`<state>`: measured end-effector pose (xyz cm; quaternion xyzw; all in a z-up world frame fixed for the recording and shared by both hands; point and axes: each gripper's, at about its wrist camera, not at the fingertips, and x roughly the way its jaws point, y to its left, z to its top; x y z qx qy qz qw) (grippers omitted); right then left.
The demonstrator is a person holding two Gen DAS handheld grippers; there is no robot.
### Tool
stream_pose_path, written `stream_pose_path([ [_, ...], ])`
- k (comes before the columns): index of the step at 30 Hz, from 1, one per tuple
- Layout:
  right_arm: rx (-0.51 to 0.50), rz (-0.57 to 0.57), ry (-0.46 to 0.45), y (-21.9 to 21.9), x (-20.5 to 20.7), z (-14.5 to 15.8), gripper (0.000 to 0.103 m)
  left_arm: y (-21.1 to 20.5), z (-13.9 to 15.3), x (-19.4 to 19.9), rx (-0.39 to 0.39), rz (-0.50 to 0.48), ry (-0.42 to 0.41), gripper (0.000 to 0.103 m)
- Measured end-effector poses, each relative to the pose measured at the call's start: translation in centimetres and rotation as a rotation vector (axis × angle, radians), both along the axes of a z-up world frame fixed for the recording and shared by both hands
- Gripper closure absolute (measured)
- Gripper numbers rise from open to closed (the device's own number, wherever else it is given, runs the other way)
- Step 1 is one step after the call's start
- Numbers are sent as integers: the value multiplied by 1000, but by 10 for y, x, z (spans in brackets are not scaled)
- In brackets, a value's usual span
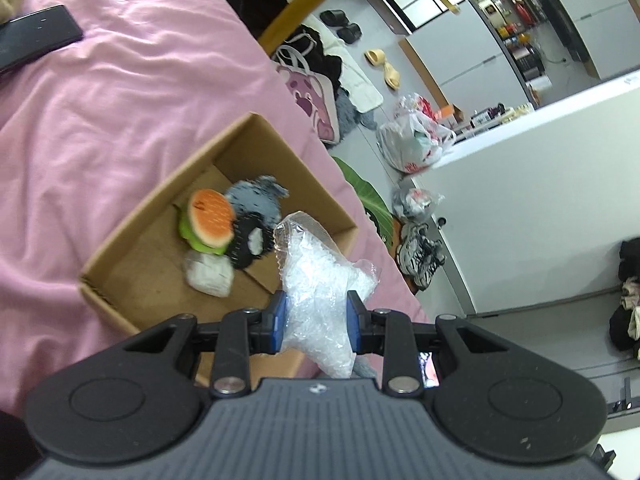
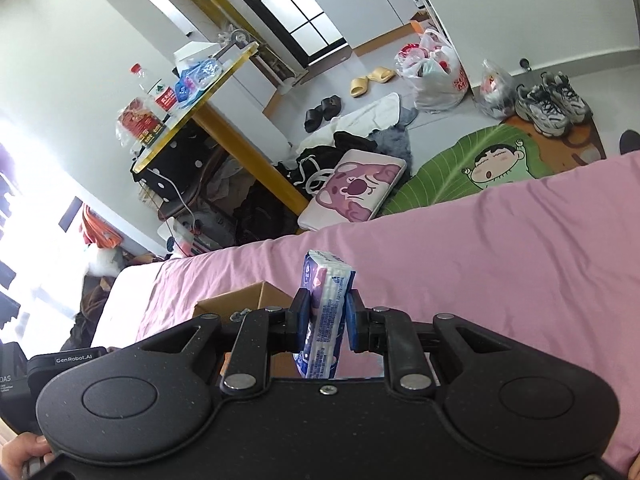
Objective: Organize soft objects
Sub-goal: 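Carry the bead bag and tissue pack into the box and release both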
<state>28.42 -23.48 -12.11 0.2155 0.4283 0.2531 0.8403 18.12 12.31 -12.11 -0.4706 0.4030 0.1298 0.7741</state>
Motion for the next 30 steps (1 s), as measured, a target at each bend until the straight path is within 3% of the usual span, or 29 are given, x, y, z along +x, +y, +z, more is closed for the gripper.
stream_pose_path([
  [19, -69, 85, -20, 95, -29, 30, 84, 60, -26, -25, -113, 64, -8, 74],
  [30, -153, 102, -26, 132, -31, 35, 84, 76, -45, -22, -129, 67, 46, 71],
])
